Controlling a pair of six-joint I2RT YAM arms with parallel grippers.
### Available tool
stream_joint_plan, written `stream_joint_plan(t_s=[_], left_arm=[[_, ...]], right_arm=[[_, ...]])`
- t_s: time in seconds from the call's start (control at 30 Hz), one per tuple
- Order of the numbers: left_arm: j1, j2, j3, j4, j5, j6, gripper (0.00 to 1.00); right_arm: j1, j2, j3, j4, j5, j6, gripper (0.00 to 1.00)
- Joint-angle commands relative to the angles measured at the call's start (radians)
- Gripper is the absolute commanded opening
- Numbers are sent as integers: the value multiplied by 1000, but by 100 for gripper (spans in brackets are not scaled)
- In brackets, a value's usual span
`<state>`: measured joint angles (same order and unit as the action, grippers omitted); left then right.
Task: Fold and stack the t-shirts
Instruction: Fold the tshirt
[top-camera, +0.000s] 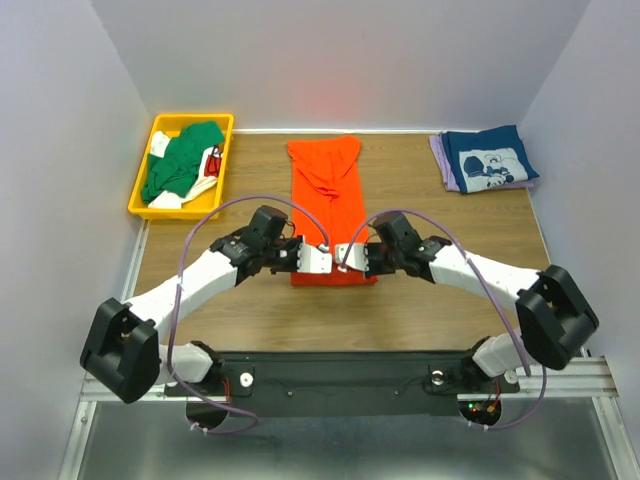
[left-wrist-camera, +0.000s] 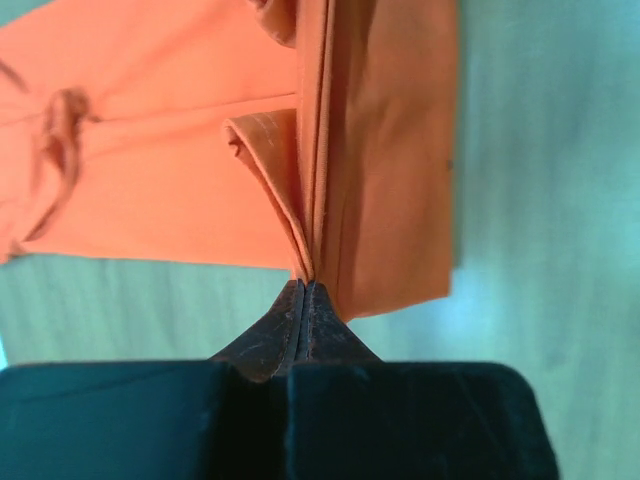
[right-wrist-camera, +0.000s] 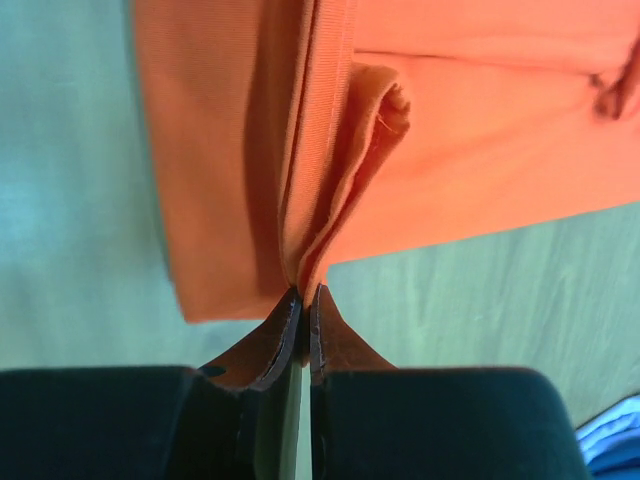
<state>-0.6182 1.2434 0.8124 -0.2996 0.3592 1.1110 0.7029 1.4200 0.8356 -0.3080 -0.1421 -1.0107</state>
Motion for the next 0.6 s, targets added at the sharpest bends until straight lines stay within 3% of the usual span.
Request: stream_joint_plan(t_s=[0.0,0.3,0.57], left_arm=[[67,50,79,79,24,98,0],[202,272,270,128,83,194,0],[258,415,372,183,112,216,0]], right_arm=[[-74,71,106,52,-51,-101,1],[-181,293,316,58,-120,-163,1],[-238,456,470,64,-137,-177,1]])
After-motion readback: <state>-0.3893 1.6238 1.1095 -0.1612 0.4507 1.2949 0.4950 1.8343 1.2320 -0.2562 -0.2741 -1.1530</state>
